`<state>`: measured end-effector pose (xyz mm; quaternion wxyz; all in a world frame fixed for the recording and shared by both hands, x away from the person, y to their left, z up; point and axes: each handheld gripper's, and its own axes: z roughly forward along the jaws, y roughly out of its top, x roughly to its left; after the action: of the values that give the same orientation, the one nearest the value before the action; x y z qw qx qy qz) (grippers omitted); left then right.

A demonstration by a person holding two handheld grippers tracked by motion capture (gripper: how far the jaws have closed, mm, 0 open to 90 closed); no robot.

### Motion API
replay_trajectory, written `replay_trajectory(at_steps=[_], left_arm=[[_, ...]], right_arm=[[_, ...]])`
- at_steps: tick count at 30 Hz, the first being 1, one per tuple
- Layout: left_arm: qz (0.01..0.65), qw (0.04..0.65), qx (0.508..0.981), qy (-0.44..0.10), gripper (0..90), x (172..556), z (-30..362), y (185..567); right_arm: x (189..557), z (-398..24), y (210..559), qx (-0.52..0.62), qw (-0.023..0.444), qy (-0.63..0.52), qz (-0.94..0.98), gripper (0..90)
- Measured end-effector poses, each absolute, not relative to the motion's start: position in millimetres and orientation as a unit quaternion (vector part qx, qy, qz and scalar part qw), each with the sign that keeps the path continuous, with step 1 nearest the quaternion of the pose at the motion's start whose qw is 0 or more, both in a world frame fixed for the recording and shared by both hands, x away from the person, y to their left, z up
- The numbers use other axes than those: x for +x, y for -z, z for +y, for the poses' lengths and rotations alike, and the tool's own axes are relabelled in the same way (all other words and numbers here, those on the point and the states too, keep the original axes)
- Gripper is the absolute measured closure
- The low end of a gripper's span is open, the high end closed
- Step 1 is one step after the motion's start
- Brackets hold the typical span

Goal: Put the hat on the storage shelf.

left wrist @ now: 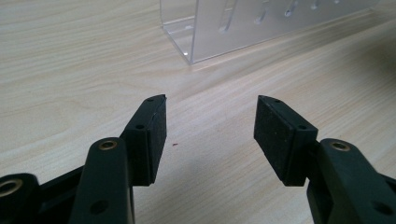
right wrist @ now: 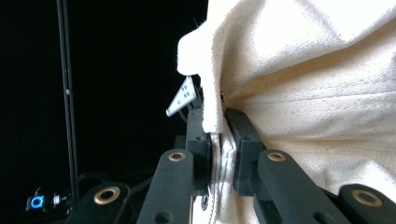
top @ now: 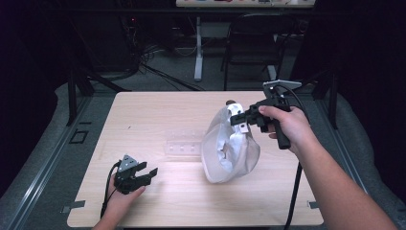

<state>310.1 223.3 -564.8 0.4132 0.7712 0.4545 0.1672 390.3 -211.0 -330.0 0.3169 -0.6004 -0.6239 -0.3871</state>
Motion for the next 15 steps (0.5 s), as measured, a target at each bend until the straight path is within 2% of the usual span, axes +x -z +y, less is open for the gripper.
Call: replay_trajectory(at_steps=[15], left_arm=[[0.444, 0.408, 0.781, -0.159, 44.4, 310, 221, 566]], right_arm=[[429, -194, 316, -0.640, 0.258, 0.431, -0.581, 80.7]])
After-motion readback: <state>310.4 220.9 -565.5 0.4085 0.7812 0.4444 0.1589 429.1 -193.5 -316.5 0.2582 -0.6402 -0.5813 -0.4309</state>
